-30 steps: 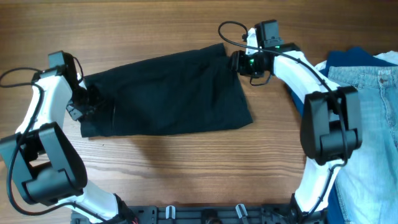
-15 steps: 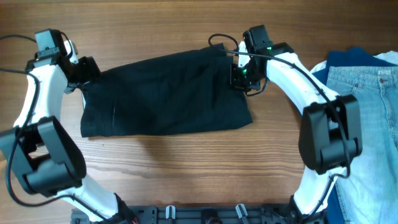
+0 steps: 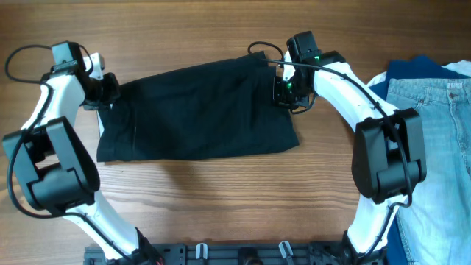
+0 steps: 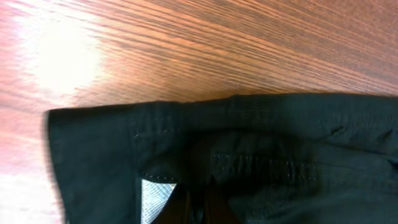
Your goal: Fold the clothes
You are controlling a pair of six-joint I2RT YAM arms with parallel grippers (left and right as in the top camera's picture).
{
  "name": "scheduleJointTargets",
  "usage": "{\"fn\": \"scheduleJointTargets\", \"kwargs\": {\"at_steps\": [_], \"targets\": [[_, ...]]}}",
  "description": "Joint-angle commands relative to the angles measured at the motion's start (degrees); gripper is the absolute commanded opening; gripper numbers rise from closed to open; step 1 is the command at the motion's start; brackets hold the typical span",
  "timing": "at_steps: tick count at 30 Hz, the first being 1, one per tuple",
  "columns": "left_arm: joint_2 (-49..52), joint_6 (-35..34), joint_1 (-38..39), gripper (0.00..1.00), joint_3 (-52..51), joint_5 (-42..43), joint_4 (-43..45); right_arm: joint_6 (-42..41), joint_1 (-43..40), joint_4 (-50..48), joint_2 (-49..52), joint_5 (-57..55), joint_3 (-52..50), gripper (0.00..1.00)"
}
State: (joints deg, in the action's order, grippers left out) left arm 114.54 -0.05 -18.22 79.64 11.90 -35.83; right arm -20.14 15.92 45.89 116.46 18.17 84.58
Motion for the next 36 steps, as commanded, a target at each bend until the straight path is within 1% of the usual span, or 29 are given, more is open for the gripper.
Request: {"fn": "scheduleJointTargets", "kwargs": {"at_steps": [1, 5, 6, 7, 8, 9, 10, 13, 14, 15, 16, 17, 18, 20, 21, 23, 24, 25, 27, 28, 29, 30, 31, 32, 33, 34, 35, 36], "targets": [[-6.5, -3.9, -4.2, 0.04, 0.8, -1.9, 0.4, 1.4, 0.0, 0.3, 0.3, -1.5, 0.0, 0.17], [-7.6, -3.8, -7.8, 0.04, 0.7, -1.9, 0.5, 2.0, 0.0, 0.7, 0.3, -2.0, 0.0, 0.18], [-7.5, -3.8, -8.0, 0.06, 0.7, -1.9, 0.5, 2.0, 0.0, 0.7, 0.3, -2.0, 0.0, 0.18], [-7.4, -3.8, -8.0, 0.13, 0.7, -2.2, 0.5, 2.0, 0.0, 0.8, 0.3, -2.0, 0.0, 0.18], [-7.3, -3.8, -7.9, 0.12, 0.7, -2.8, 0.5, 2.0, 0.0, 0.9, 0.3, -2.0, 0.0, 0.17], [-7.2, -3.8, -7.9, 0.08, 0.7, -3.9, 0.5, 2.0, 0.0, 1.0, 0.3, -2.0, 0.0, 0.18], [-7.1, -4.1, -7.9, 0.04, 0.7, -5.8, 0.4, 2.0, 0.0, 1.1, 0.3, -2.0, 0.0, 0.18], [-7.1, -9.6, -8.0, 0.05, 0.7, -16.4, -0.7, 2.1, 0.0, 1.6, 0.3, -1.9, 0.0, 0.18], [-7.1, -11.2, -8.0, 0.17, 0.7, -19.3, -1.3, 2.1, 0.0, 1.7, 0.3, -1.9, 0.0, 0.18], [-7.1, -13.1, -8.0, 0.27, 0.7, -21.5, -2.0, 2.2, 0.0, 1.8, 0.3, -1.9, 0.0, 0.19], [-7.2, -14.0, -8.0, 0.47, 0.7, -22.1, -2.4, 2.1, 0.0, 1.8, 0.3, -1.9, 0.0, 0.21], [-7.3, -14.0, -8.0, 0.59, 0.7, -21.7, -2.6, 2.1, 0.0, 1.8, 0.3, -1.9, 0.0, 0.22], [-7.6, -13.9, -8.0, 0.66, 0.7, -21.0, -3.1, 2.1, 0.0, 1.8, 0.3, -1.9, 0.0, 0.24], [-8.3, -13.9, -8.0, 0.69, 0.7, -19.7, -4.0, 2.1, 0.0, 2.0, 0.3, -1.9, 0.0, 0.25], [-8.9, -13.9, -8.0, 0.65, 0.7, -17.4, -4.3, 2.1, 0.0, 2.0, 0.3, -1.8, 0.0, 0.25], [-10.1, -13.9, -8.0, 0.38, 0.7, -10.2, -4.8, 3.9, 0.0, 1.9, 0.3, -0.9, 0.0, 0.22], [-10.3, -13.9, -7.9, 0.18, 0.7, -6.6, -4.9, 6.2, 0.0, 1.6, 0.3, 1.1, 0.0, 0.20], [-10.3, -13.9, -7.9, 0.06, 0.7, -2.4, -5.3, 10.2, 0.0, 1.3, 0.3, 5.7, 0.0, 0.18], [-9.8, -13.6, -7.4, 0.04, -0.2, 1.0, -6.2, 14.4, 0.0, 1.2, 0.3, 11.9, 0.0, 0.17], [-9.5, -13.0, -6.9, 0.04, -1.6, 1.1, -6.7, 15.8, 0.1, 1.4, 0.3, 15.6, 0.0, 0.17], [-9.4, -12.1, -6.5, 0.04, -2.9, 1.1, -6.8, 15.6, 0.3, 1.8, 0.3, 15.7, 0.0, 0.17], [-9.2, -12.1, -6.1, 0.04, -4.5, 0.4, -6.6, 15.3, 0.7, 2.3, 0.3, 14.8, -0.1, 0.19], [-9.0, -12.2, -6.0, 0.04, -6.0, -0.3, -6.1, 14.1, 1.3, 2.3, 0.3, 13.2, -0.8, 0.24], [-8.7, -12.2, -6.0, 0.04, -8.3, -2.1, -4.9, 13.5, 2.2, 1.8, 0.4, 11.3, -2.0, 0.25], [-8.3, -12.2, -6.0, 0.04, -10.2, -4.2, -3.7, 13.6, 3.3, 0.8, 0.8, 9.6, -3.8, 0.29], [-8.1, -12.3, -6.1, 0.04, -11.9, -6.1, -2.6, 13.5, 4.4, 0.7, 1.6, 8.1, -5.3, 0.43], [-7.7, -12.4, -6.2, 0.04, -13.4, -8.2, -1.6, 13.0, 5.4, 1.1, 2.6, 7.1, -6.3, 0.49], [-7.5, -12.4, -6.3, 0.04, -14.4, -9.3, -0.9, 10.9, 6.0, 1.4, 3.6, 5.1, -6.9, 0.37]]}}
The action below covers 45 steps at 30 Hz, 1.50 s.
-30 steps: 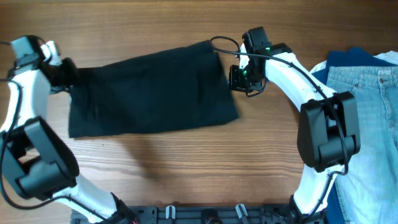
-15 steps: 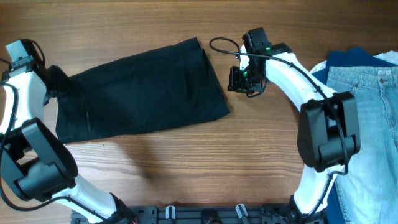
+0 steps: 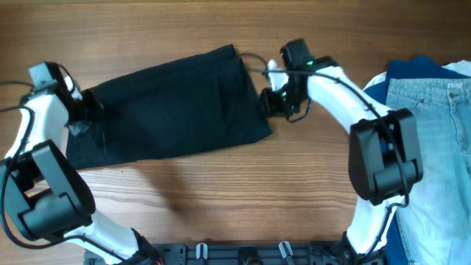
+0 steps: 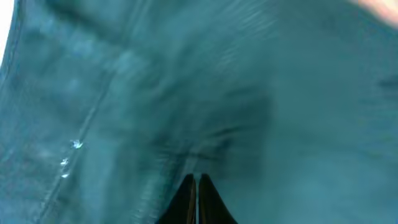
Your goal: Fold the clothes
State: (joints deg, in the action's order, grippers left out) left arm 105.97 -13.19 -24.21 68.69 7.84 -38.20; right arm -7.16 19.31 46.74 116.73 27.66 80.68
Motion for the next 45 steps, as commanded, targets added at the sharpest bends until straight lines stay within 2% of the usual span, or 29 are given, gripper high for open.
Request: {"fn": "scheduleJointTargets", "kwargs": {"at_steps": [1, 2, 4, 5, 7, 9, 12, 14, 16, 17, 18, 19, 20, 22, 25, 28, 30, 31, 34, 37, 39, 41, 45], "targets": [[1.1, 0.7, -0.5, 0.04, -3.9, -5.4, 1.7, -4.5, 2.6, 0.8, 3.7, -6.3, -3.1, 0.32], [1.1, 0.7, -0.6, 0.04, -3.9, -5.4, 1.7, -6.6, 2.5, 0.8, 3.8, -7.6, -3.1, 0.31], [1.1, 0.7, -0.6, 0.04, -3.9, -5.4, 1.8, -8.0, 1.7, 1.7, 3.8, -8.2, -3.1, 0.16], [1.1, 0.7, -0.6, 0.05, -3.9, -5.4, 2.0, -8.0, 1.2, 2.8, 3.8, -8.6, -3.1, 0.05], [1.1, 0.8, -0.6, 0.06, -3.9, -5.4, 2.5, -9.3, 0.5, 7.1, 3.8, -11.2, -3.1, 0.04], [1.0, 1.0, -0.6, 0.07, -3.7, -5.4, 2.9, -14.3, 0.3, 16.9, 3.5, -19.8, -3.1, 0.04], [0.9, 1.0, -0.5, 0.08, -3.2, -5.4, 2.6, -17.0, 0.3, 20.0, 2.2, -20.7, -3.1, 0.05], [0.7, 1.0, -0.5, 0.11, -2.0, -5.1, 1.5, -16.1, 0.3, 17.8, -1.0, -20.6, -3.1, 0.15], [0.2, 1.0, -0.5, 0.16, -0.5, -4.2, 0.0, -9.8, 0.3, 12.3, -5.9, -18.6, -2.7, 0.29], [-0.4, 1.0, -0.5, 0.18, 0.3, -4.0, -0.7, -5.8, 0.3, 9.0, -8.4, -16.3, -2.4, 0.37], [-1.2, 1.0, -0.5, 0.19, 1.0, -2.8, -1.6, -2.6, 0.3, 4.9, -10.8, -14.0, -2.2, 0.54], [-1.8, 1.0, -0.5, 0.21, 1.6, -1.4, -2.5, -2.2, 0.3, 1.1, -12.5, -13.0, -2.2, 0.61], [-2.4, 1.0, -0.5, 0.22, 2.0, 0.2, -3.5, -2.4, 0.3, -3.2, -13.7, -11.3, -2.2, 0.61], [-3.7, 0.9, -0.5, 0.32, 2.1, 3.8, -6.5, -5.4, 0.3, -10.8, -14.2, -6.3, -2.2, 0.48], [-3.8, 0.7, -1.1, 0.46, 2.1, -0.2, -11.7, -12.6, 1.1, -16.5, -10.8, 3.0, -2.2, 0.22], [-3.7, 0.3, -4.7, 0.68, 2.1, -2.3, -11.3, -14.0, 3.4, -15.2, -6.3, 5.4, -2.3, 0.13], [-3.7, 1.1, -8.3, 0.85, 2.1, 0.8, -7.6, -17.2, 4.7, -12.5, -2.8, 5.4, -2.3, 0.08], [-3.7, 3.0, -9.6, 0.88, 2.1, 2.7, -6.2, -18.8, 5.0, -11.7, -1.6, 5.4, -2.3, 0.06], [-3.7, 8.3, -14.3, 0.92, 2.1, 8.4, -3.3, -24.8, 5.1, -10.2, 1.9, 5.4, -2.3, 0.04], [-2.4, 10.3, -18.1, 0.93, 2.1, 9.7, -1.5, -26.1, 5.1, -10.0, 3.1, 4.9, -2.3, 0.04], [-0.5, 13.0, -19.7, 0.93, 2.1, 15.0, -0.7, -26.2, 5.1, -9.9, 3.1, 4.1, -2.3, 0.04], [2.9, 16.1, -20.3, 0.92, 2.1, 20.8, -0.3, -26.2, 5.1, -9.8, 3.1, 3.6, -2.3, 0.04], [8.4, 20.7, -20.2, 0.87, 2.1, 24.3, -0.8, -26.2, 5.1, -10.0, 3.1, 3.1, -2.3, 0.04]]}}
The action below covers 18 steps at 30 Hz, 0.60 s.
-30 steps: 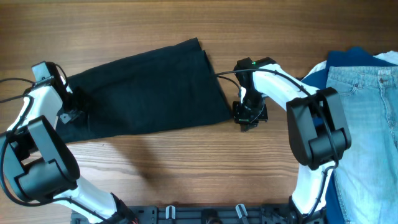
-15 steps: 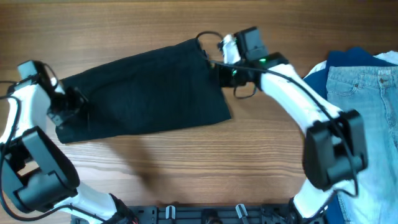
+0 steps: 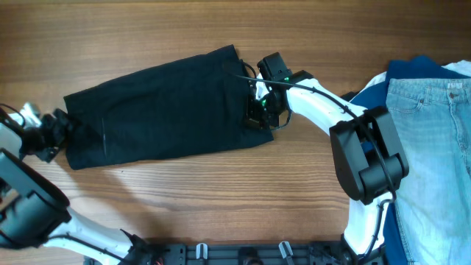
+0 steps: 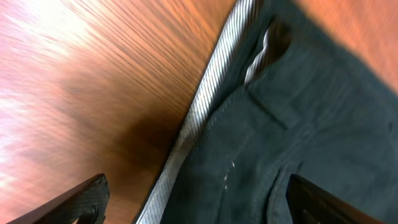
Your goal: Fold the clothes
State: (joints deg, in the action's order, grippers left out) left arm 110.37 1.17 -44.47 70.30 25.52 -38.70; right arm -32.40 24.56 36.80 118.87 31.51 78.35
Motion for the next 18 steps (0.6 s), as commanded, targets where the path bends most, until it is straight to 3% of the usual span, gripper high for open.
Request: {"fn": "scheduleJointTargets", "kwargs": {"at_steps": [1, 10, 11, 13, 15, 18], "targets": [[4.6, 7.3, 0.1, 0.86, 0.5, 6.6, -0.3, -0.9, -0.1, -0.1, 1.0, -0.9, 0.0, 0.04], [10.6, 8.7, 6.4, 0.73, 0.4, 4.0, -0.7, -1.0, -0.1, -0.3, 1.0, -0.9, 0.0, 0.04], [10.8, 8.7, 7.2, 0.66, 0.4, 2.8, -0.8, -1.0, -0.1, -0.3, 1.0, -0.9, 0.0, 0.04], [10.8, 8.7, 8.6, 0.41, 0.5, -0.1, -1.4, -1.0, -0.1, -0.3, 1.0, -0.9, 0.0, 0.04], [10.7, 6.0, 8.9, 0.06, 1.0, -3.4, -2.5, -0.9, -0.1, -0.3, 1.0, -0.9, 0.0, 0.04], [10.3, 2.9, 7.8, 0.04, 5.0, -4.2, -7.8, 0.0, -0.1, -0.2, 0.9, 2.1, 0.0, 0.04]]}}
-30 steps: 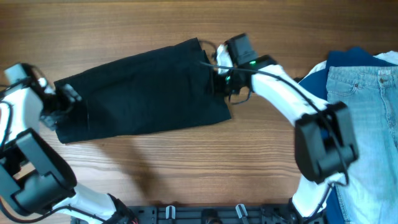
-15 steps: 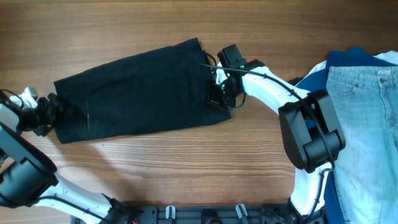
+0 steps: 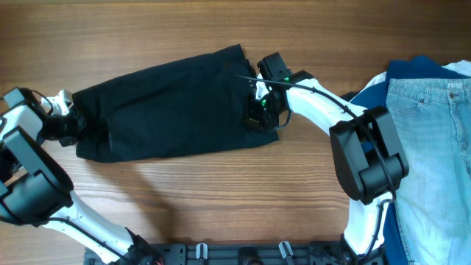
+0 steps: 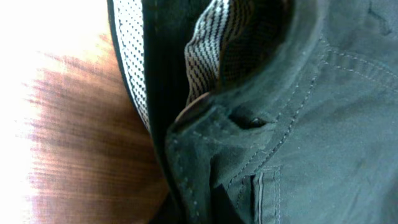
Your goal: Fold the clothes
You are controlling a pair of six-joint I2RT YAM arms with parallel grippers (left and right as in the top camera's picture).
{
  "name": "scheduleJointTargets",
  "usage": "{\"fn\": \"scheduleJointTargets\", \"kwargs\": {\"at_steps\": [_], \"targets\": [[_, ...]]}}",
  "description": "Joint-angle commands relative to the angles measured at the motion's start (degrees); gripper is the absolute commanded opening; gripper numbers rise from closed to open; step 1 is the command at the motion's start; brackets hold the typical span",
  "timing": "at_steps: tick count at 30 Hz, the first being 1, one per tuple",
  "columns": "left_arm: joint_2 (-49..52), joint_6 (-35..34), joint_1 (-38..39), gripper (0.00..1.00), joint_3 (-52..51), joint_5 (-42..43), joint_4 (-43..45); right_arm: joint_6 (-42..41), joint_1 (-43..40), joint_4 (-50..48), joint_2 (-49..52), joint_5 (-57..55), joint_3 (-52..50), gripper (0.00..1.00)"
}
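A black garment [image 3: 173,103] lies stretched across the middle of the table in the overhead view. My left gripper [image 3: 72,125] is at its left end. The left wrist view shows the waistband [image 4: 205,134] with its striped lining [image 4: 221,43] close up, and the left gripper [image 4: 200,210] is shut on the waistband's edge. My right gripper [image 3: 257,110] sits on the garment's right edge; whether its jaws are open or shut is hidden from above.
A pair of light blue jeans [image 3: 434,140] lies over a dark blue cloth [image 3: 412,70] at the right side of the table. The wooden tabletop [image 3: 221,191] stretches in front of the black garment.
My left gripper was open beside the garment's left end, on bare wood. It is now shut on the waistband. The garment's left end has shifted slightly right. The right arm has not moved.
The black garment first lay mid-table with a gripper at each end. Then it lay further left with my left gripper shut on it. Later the left gripper stood open off the left end. Now it is shut on the waistband.
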State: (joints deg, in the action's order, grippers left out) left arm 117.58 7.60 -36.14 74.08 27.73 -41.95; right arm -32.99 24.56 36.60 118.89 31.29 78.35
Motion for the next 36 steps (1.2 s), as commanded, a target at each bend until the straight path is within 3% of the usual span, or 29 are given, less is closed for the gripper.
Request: {"fn": "scheduleJointTargets", "kwargs": {"at_steps": [1, 6, 10, 17, 21, 26, 28, 30, 32, 33, 34, 35, 36], "targets": [[2.9, -3.6, -0.8, 0.04, 3.0, -6.4, -6.9, 1.0, -0.2, 0.2, 0.8, 2.4, 0.1, 0.04], [-1.4, -3.6, -0.5, 0.04, 22.1, -6.4, -27.2, 2.2, -0.3, 1.7, -4.5, 0.6, 0.1, 0.04], [-5.6, -5.2, 4.1, 0.04, 33.8, -6.4, -35.5, 2.0, -1.6, 3.5, -11.9, -5.7, 0.1, 0.04], [-8.2, -10.4, 18.9, 0.04, 34.8, -4.0, -35.8, 1.5, -7.6, 12.4, -16.0, -10.8, 0.1, 0.04], [-7.4, -18.3, 29.2, 0.04, 34.3, -12.0, -34.2, 3.0, -9.6, 13.7, -16.0, -10.8, 0.1, 0.04], [-5.0, -26.3, 39.6, 0.04, 31.4, -14.3, -30.0, 2.9, -9.6, 13.7, -16.0, -12.0, 0.1, 0.04], [-3.2, -30.0, 43.7, 0.06, 29.5, -19.8, -28.1, 3.0, -9.6, 14.0, -16.0, -12.0, 0.1, 0.04], [-1.6, -33.6, 46.4, 0.11, 27.7, -22.9, -26.3, 3.0, -9.6, 14.4, -16.0, -12.1, 0.1, 0.05], [0.2, -36.3, 48.9, 0.19, 26.5, -20.3, -23.3, 3.0, -9.6, 14.5, -16.0, -12.0, 0.1, 0.04], [0.7, -37.1, 49.9, 0.27, 26.3, -18.3, -22.1, 3.0, -9.6, 14.5, -16.0, -12.1, 0.1, 0.04], [1.1, -37.0, 51.3, 0.44, 26.3, -15.5, -20.9, 3.0, -9.6, 14.5, -16.0, -12.1, 0.1, 0.04], [1.1, -37.0, 52.1, 0.52, 26.3, -15.1, -20.6, 3.1, -9.6, 14.5, -16.0, -12.1, 0.1, 0.04], [0.9, -36.4, 52.6, 0.53, 26.4, -15.8, -20.7, 3.2, -9.6, 14.5, -16.0, -12.1, 0.1, 0.04]]}}
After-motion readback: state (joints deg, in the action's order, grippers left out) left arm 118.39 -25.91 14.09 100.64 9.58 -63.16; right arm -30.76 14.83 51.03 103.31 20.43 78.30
